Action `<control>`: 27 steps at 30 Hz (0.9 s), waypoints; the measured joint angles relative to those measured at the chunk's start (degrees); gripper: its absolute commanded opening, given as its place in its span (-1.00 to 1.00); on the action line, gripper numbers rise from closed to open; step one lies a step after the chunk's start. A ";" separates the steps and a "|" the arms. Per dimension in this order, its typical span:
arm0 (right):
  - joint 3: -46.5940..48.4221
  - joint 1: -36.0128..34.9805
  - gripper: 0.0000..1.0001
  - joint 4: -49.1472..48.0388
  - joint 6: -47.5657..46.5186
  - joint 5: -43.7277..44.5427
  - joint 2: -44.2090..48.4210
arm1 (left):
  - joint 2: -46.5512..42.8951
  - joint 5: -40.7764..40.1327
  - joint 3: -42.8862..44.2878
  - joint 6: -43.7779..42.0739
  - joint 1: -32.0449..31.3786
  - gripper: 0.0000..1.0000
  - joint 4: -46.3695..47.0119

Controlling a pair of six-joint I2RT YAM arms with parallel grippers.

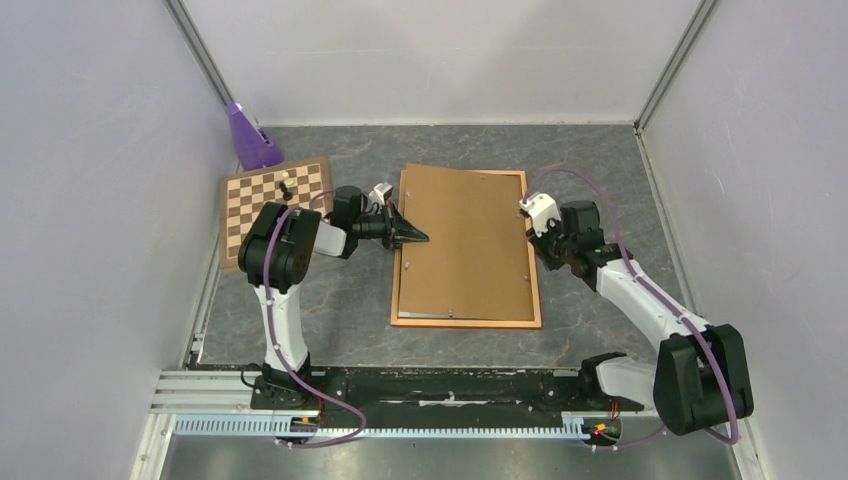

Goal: Put the photo into the frame
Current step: Place the photo frame item in the photo frame.

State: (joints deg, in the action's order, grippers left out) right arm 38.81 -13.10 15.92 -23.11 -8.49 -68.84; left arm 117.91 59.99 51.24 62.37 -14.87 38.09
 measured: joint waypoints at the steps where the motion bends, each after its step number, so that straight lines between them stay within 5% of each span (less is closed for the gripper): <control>1: -0.09 0.00 -0.46 -0.02 0.00 0.00 0.00 | -0.02 -0.07 0.02 -0.02 0.00 -0.89 -0.26; 9: -0.33 0.15 -0.46 -0.24 0.00 -0.02 0.00 | 0.66 -0.35 1.40 -1.79 -0.02 -0.78 -3.89; 27: -2.12 0.59 -0.47 -0.83 0.00 -0.20 0.17 | 1.18 -4.22 5.77 -10.45 -1.22 -0.15 -19.41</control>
State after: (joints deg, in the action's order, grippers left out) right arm 36.69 -12.51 15.09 -23.11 -8.69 -68.66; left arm 119.09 55.77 57.01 51.92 -16.10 18.68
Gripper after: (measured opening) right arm 0.267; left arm 0.380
